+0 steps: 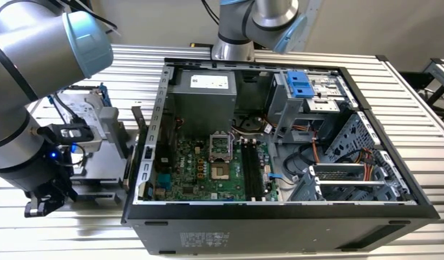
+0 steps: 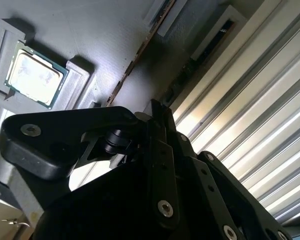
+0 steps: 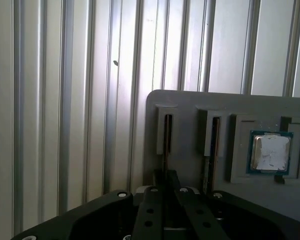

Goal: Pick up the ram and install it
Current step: 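Pick up the ram and move it above insertion slot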

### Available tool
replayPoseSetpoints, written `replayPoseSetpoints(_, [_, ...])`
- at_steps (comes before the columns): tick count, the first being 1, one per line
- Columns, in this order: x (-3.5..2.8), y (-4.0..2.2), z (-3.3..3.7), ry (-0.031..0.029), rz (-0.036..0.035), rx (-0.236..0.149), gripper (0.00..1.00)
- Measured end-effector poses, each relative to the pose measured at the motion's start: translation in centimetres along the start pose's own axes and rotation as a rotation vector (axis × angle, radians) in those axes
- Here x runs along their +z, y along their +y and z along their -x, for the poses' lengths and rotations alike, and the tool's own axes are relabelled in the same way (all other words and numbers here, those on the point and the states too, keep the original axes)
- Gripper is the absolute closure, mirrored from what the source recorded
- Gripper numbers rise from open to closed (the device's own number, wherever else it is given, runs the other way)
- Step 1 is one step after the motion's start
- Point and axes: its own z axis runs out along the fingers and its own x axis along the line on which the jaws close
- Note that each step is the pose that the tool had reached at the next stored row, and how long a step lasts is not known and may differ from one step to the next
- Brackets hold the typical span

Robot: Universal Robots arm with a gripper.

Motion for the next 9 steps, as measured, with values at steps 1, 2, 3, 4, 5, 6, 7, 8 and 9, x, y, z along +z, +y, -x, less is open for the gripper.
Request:
replayPoseSetpoints(1, [0.00,0.00,0.00,0.0000,0.0000,-0.001,1.00])
replayPoseSetpoints(2, [0.00,0.00,0.00,0.0000,0.0000,-0.001,1.00])
replayPoseSetpoints(3, [-0.03,-0.01,0.00,-0.0001,-0.0001,-0.001,1.00])
replayPoseSetpoints(4, [-0.08,-0.01,0.01,0.0000,-0.0001,-0.001,1.00])
replayPoseSetpoints(5, [-0.14,0.00,0.01,0.0000,0.0000,-0.001,1.00])
replayPoseSetpoints(6, [-0.18,0.00,0.01,-0.0001,-0.0001,-0.001,1.00])
replayPoseSetpoints(7, [-0.21,0.00,0.01,-0.0001,-0.0001,0.000,1.00])
replayPoseSetpoints(8, [-0.25,0.00,0.01,-0.0001,-0.0001,0.000,1.00])
replayPoseSetpoints(9, [-0.31,0.00,0.01,0.0000,-0.0001,0.000,1.00])
